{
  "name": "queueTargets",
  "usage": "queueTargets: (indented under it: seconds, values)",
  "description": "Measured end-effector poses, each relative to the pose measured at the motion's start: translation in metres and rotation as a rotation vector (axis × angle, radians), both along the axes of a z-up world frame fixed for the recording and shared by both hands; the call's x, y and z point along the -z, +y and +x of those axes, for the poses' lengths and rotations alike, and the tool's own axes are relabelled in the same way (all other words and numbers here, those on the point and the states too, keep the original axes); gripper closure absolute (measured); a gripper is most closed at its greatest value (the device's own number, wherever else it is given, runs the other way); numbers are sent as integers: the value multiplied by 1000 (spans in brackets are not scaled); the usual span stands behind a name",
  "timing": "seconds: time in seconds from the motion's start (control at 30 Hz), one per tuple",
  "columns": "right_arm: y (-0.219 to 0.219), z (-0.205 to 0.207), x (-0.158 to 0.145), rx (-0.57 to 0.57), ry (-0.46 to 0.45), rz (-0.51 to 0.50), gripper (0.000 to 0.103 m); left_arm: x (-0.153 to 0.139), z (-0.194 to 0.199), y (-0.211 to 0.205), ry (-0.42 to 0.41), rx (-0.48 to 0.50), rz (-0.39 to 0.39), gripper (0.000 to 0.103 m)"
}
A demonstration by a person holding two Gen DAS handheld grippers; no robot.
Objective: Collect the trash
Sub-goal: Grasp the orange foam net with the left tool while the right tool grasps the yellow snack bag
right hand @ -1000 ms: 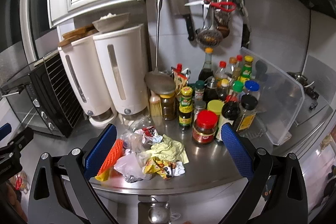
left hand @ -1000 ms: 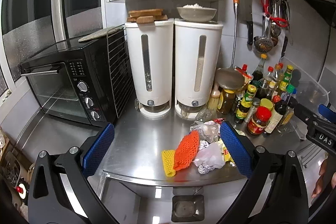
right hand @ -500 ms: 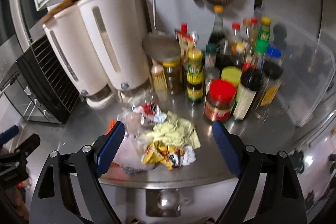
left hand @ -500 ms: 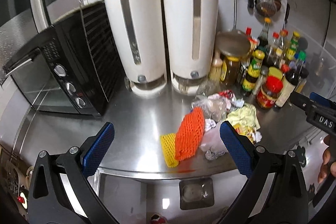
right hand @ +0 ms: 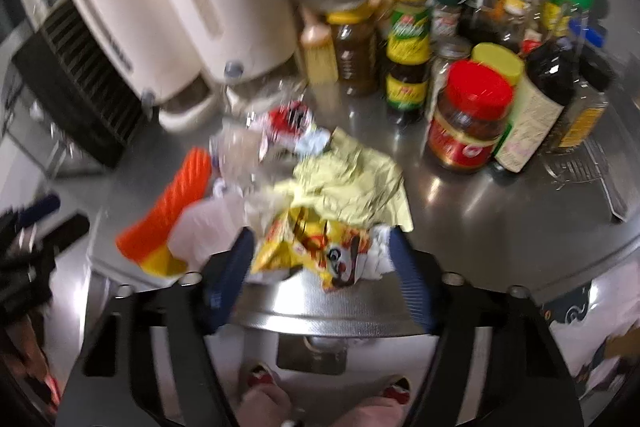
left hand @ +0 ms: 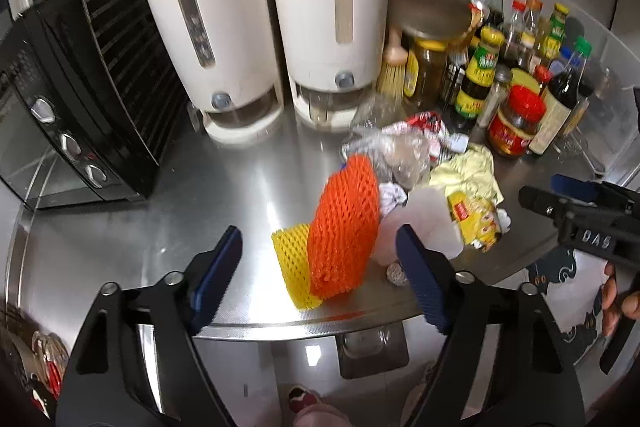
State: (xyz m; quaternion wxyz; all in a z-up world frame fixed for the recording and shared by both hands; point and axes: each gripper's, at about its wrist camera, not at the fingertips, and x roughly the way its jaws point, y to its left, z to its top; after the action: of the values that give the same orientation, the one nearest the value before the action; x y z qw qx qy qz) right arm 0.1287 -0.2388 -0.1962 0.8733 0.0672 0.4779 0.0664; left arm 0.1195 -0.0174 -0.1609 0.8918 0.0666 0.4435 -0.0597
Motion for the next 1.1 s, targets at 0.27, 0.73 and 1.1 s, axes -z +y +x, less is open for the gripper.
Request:
queueTargets:
  seconds: [0.27, 0.73, 1.1]
  values:
    - [9, 3, 35, -77, 36, -34, 46, 22, 10, -11, 47, 41, 25, 36]
    - [22, 17, 68, -158, 84, -81, 58, 59, 38, -9, 151, 22, 2, 44]
    - [13, 26, 88, -160, 105, -47, 87, 75, 55, -7, 207, 26, -29, 68]
